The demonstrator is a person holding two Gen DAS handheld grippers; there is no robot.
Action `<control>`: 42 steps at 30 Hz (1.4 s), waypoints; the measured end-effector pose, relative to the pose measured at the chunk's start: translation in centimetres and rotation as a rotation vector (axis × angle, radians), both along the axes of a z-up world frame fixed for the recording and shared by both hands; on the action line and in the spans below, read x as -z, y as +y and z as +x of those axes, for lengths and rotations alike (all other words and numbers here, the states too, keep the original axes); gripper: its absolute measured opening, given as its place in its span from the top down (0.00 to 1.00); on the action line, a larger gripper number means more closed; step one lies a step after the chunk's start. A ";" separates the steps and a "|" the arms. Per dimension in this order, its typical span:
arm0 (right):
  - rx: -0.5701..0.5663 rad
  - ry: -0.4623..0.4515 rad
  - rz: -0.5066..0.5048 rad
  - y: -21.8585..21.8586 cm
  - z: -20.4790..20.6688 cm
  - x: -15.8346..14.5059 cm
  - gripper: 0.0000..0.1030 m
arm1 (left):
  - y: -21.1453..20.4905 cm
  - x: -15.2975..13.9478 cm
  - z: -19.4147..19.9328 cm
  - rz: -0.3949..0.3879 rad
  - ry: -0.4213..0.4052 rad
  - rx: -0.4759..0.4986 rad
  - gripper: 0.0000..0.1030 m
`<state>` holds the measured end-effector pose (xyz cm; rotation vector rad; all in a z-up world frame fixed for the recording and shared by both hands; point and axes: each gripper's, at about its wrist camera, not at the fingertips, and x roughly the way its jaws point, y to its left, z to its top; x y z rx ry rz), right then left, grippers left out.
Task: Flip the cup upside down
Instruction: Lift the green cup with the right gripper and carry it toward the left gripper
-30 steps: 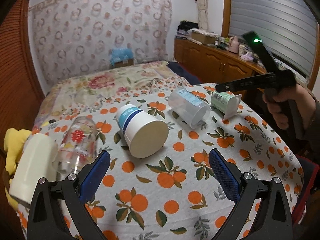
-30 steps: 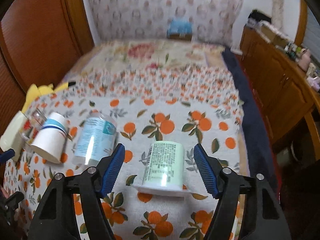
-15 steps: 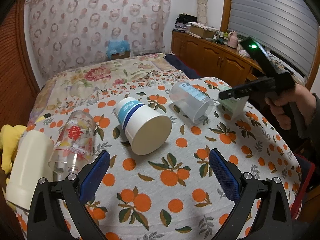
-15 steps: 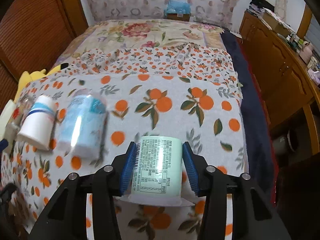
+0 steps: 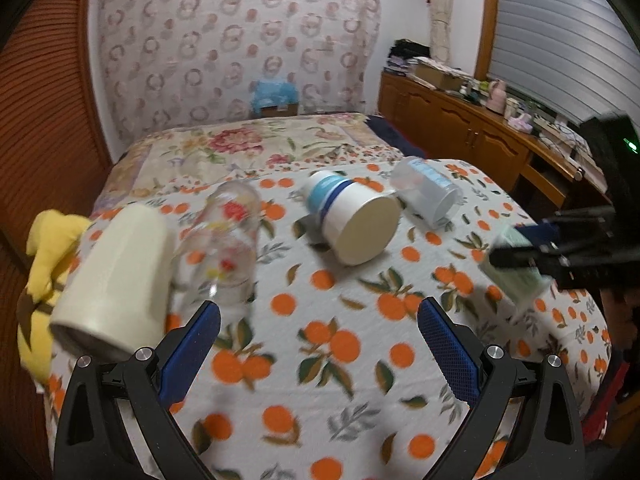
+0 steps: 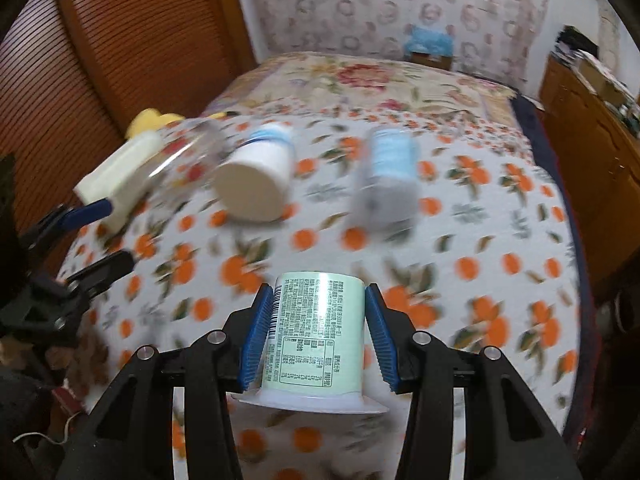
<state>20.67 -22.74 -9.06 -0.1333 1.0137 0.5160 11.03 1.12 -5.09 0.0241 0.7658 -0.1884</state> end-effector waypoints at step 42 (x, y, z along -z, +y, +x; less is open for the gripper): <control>0.137 -0.335 0.115 -6.4 -11.4 2.0 0.35 | -5.9 0.4 -1.8 -0.033 0.080 -0.017 0.08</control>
